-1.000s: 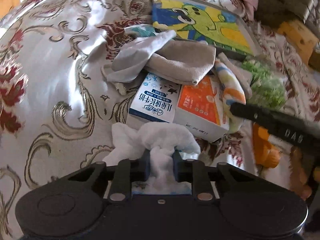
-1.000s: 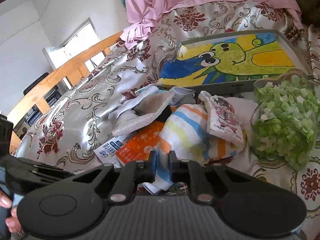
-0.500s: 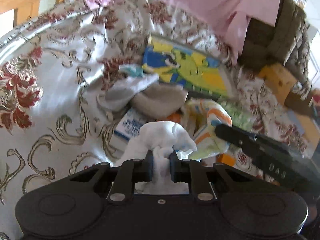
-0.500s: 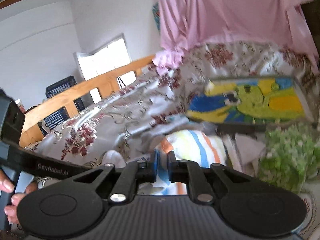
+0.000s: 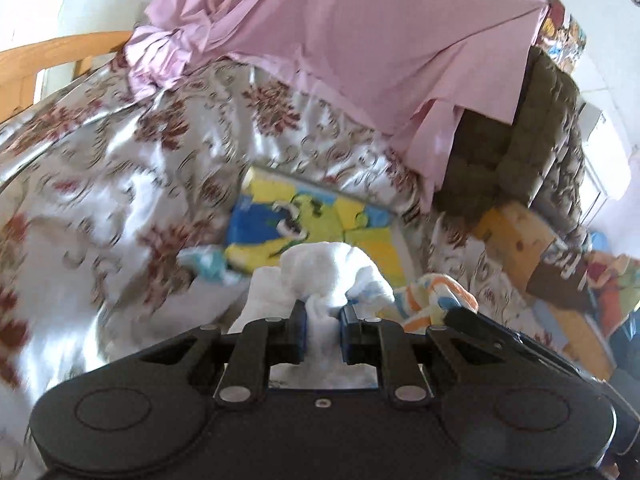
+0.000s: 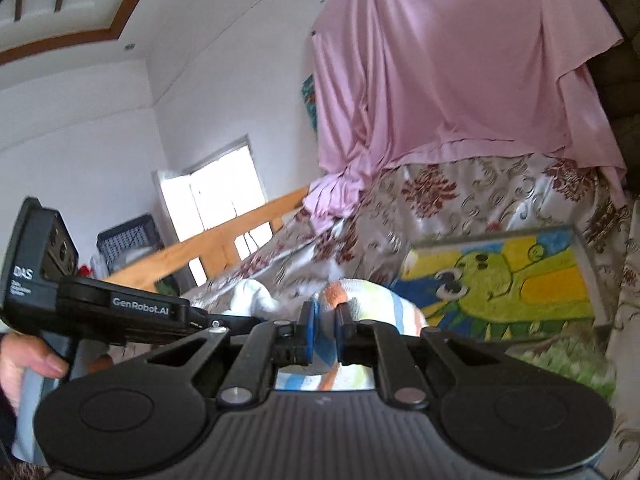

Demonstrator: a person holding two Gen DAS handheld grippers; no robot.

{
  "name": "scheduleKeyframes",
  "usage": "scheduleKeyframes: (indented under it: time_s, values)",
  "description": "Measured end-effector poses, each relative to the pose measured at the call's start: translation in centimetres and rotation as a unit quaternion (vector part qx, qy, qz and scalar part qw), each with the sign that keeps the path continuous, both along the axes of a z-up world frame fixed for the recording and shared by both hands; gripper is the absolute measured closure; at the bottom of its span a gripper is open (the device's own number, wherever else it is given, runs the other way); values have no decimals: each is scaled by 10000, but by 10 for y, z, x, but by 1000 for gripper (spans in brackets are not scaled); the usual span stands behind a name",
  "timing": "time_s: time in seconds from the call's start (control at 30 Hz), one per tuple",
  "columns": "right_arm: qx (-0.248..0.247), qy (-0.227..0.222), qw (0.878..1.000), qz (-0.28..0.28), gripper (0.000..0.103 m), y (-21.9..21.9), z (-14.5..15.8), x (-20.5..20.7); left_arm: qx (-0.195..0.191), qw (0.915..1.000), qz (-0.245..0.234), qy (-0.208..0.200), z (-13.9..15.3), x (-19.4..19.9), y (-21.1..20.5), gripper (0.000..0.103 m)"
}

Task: Organize soft objects
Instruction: 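Carry both cloths onto the painted tray and open both tools to release them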

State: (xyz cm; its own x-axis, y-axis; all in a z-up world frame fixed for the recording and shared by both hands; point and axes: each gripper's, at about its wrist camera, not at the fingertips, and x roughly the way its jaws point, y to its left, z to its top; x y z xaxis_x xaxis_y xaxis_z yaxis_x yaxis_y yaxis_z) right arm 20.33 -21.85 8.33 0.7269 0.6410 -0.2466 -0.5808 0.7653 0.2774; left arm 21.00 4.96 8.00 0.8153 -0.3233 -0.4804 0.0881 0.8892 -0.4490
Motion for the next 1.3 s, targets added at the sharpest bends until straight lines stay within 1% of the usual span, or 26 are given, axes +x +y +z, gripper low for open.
scheduleKeyframes:
  time_s: [0.1,0.2,0.3,0.37,0.5,0.6,0.67,0.77,0.9,1.0,1.1,1.17,1.2,1.23,1.27,1.3]
  values:
    - [-6,-34,9999,-120,92,-9,11,28,-106,9998,-36,-138,6,34,-3,86]
    - [-123,-76,9996,-257,91,-13,19,65,-187,9995,-65,-239,8,79,-6,85]
    - [-276,-43,9987,-429,91,-14,20,106,-296,9991,-57,-297,6,123,-8,85]
    - [-375,0,9976,-580,91,-12,16,133,-349,9989,-21,-320,2,150,-9,85]
    - [-333,224,9963,-764,91,-13,5,185,-401,9986,124,-315,-12,199,-10,84]
    - [-293,487,9948,-840,91,-12,-9,219,-389,9988,274,-103,-29,235,-12,84]
    - [-280,677,9935,-875,91,-10,-22,237,-362,9988,321,49,-40,252,-15,84]
    - [-367,847,9919,-878,91,-9,-37,256,-381,9985,304,256,-54,272,-22,83]
    - [-549,993,9889,-956,91,-4,-53,266,-104,9981,244,562,-72,284,-35,82]
    - [-634,1179,9855,-1043,90,-4,-64,267,0,9965,247,794,-83,290,-40,82]
    - [-678,1334,9823,-1127,90,-5,-72,266,182,9957,168,896,-91,291,-45,82]
    - [-706,1413,9809,-1138,88,-5,-77,263,219,9950,156,964,-97,290,-46,80]
    - [-757,1434,9799,-1160,86,-5,-78,261,200,9947,150,1001,-99,289,-46,76]
    - [-803,1450,9790,-1183,82,-5,-80,259,178,9944,160,1027,-101,287,-45,74]
    - [-834,1462,9785,-1192,81,-5,-79,257,158,9945,185,1021,-101,285,-45,73]
    - [-873,1468,9779,-1208,79,-5,-79,255,136,9946,200,1008,-101,283,-44,67]
